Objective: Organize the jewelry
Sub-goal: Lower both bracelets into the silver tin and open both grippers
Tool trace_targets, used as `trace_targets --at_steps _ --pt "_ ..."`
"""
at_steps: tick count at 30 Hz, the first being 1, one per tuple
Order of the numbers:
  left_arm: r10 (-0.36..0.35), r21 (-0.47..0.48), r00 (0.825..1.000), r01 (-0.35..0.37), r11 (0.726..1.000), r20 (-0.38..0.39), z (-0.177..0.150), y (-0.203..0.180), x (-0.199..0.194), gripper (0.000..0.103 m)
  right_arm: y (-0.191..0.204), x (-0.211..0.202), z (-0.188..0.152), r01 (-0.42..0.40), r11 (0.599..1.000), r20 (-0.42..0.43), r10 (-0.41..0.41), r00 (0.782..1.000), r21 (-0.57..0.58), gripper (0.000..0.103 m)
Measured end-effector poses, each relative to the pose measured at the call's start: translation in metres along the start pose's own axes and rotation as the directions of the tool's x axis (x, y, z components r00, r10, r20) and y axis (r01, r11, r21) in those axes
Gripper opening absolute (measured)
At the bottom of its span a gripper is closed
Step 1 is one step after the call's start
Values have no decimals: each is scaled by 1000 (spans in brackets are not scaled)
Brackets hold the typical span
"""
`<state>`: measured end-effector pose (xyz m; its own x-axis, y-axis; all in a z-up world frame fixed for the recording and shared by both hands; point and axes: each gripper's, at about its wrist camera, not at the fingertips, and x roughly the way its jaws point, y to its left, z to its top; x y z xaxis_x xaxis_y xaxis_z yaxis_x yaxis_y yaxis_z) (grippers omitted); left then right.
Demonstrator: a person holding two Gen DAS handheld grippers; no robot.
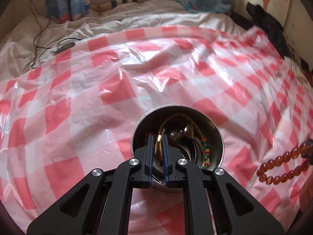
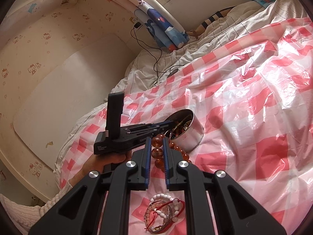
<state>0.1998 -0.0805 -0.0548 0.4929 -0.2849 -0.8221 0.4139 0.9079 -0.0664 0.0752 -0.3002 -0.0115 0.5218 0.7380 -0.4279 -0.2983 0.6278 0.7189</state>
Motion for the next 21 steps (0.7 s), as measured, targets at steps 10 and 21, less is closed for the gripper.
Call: trace_targets --at_steps 10,21 --pt "45 -62 993 -38 997 110 -32 14 -76 50 3 13 12 -61 997 11 61 998 46 12" --pt "85 -270 978 -31 962 192 -77 63 -112 51 26 90 44 -106 992 -39 108 993 68 12"
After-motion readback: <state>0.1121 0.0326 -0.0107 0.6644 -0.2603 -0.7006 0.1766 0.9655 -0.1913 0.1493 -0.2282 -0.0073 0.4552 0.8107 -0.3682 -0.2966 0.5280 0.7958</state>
